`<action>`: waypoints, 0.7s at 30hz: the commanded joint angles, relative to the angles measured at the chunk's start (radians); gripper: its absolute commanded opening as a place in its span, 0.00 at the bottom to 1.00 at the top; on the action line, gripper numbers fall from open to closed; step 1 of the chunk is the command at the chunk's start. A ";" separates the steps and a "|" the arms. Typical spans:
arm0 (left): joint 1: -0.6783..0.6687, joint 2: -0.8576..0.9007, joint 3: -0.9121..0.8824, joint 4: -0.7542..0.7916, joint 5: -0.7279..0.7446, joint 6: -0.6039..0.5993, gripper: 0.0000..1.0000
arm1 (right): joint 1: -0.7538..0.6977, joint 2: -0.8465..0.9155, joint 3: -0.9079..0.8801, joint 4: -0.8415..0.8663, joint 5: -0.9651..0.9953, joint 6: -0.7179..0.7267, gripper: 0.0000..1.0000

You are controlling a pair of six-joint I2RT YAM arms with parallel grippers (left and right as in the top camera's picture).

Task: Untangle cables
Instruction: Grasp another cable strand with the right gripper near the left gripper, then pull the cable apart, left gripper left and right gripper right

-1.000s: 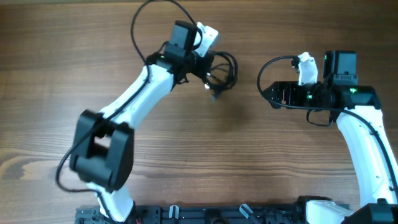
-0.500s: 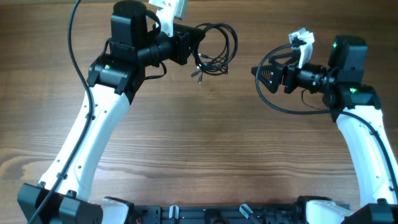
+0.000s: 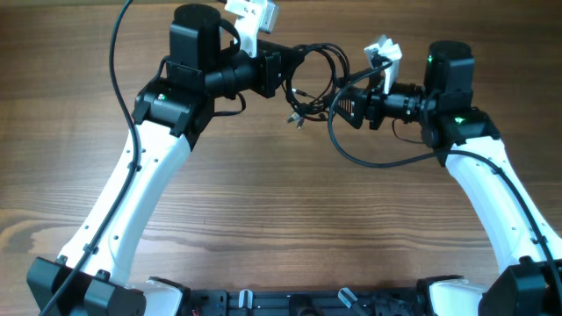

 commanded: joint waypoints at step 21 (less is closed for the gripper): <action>-0.002 0.043 -0.002 -0.017 -0.045 0.006 0.04 | 0.002 0.018 0.019 -0.071 0.441 0.159 0.04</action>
